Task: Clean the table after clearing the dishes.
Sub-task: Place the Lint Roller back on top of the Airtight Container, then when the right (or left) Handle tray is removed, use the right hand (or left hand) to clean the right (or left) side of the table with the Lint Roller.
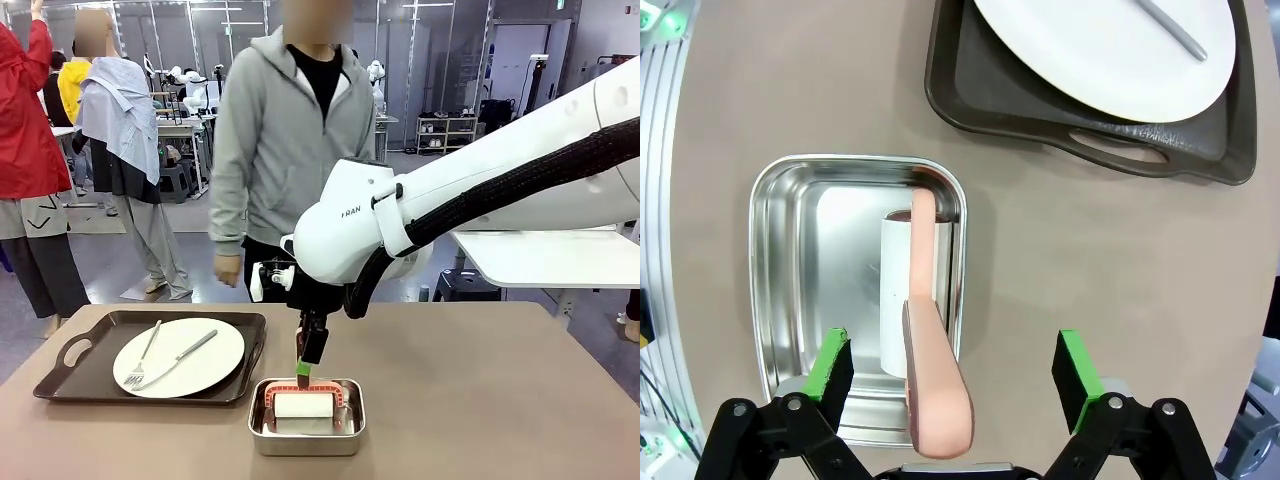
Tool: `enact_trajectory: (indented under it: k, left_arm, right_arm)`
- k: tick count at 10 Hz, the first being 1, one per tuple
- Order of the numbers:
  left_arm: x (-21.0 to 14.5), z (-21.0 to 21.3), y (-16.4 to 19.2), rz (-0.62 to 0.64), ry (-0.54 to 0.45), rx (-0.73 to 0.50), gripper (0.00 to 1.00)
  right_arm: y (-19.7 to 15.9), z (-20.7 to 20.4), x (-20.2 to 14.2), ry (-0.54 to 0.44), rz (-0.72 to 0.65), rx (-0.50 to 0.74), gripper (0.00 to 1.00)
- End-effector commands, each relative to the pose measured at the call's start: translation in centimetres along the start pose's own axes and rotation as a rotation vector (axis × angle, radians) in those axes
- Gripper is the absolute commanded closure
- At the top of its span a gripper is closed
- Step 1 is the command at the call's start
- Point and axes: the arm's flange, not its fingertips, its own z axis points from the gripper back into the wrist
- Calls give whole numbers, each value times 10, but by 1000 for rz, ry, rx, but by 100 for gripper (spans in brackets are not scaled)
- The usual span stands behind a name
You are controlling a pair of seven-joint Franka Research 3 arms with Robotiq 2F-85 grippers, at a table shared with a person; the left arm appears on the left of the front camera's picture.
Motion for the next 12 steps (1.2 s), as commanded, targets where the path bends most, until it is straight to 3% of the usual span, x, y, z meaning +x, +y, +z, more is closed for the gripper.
enact_trajectory:
  k: [1, 9, 10, 12]
  left_arm:
    - [0, 3, 0, -1, -3, -16, 0]
    - [0, 3, 0, -1, -3, -16, 0]
    - [0, 3, 0, -1, -3, -16, 0]
    - [0, 3, 0, -1, -3, -16, 0]
  right_arm:
    - [3, 3, 4, -13, 0, -3, 0]
    - [1, 1, 3, -4, 5, -2, 0]
    - [-24, 35, -12, -131, -206, -16, 0]
    - [-60, 107, -83, -346, -690, 15, 0]
